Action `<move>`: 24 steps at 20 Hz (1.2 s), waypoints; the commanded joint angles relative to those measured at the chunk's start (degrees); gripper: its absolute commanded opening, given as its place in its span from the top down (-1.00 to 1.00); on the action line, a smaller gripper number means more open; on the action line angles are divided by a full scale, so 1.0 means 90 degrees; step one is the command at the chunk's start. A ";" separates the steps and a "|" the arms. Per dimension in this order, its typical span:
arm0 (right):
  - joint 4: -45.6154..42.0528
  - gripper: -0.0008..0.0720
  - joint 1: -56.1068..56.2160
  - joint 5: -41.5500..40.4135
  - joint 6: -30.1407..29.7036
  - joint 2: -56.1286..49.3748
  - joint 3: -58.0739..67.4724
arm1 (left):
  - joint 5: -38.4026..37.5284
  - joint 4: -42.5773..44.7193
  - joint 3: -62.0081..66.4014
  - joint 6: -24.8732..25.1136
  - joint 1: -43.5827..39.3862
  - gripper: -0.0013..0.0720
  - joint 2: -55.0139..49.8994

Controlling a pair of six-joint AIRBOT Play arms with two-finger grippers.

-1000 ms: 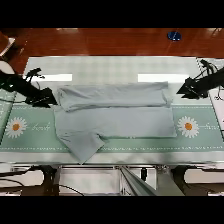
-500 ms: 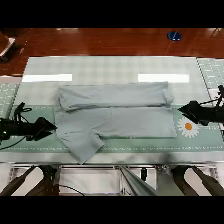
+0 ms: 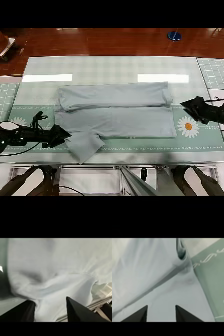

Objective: Fold the shirts.

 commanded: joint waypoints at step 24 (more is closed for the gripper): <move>-0.0430 0.78 0.0257 0.0376 -0.0775 -0.2458 -0.0622 | 0.0777 -0.0299 0.0066 0.0044 -0.0935 0.91 -0.0131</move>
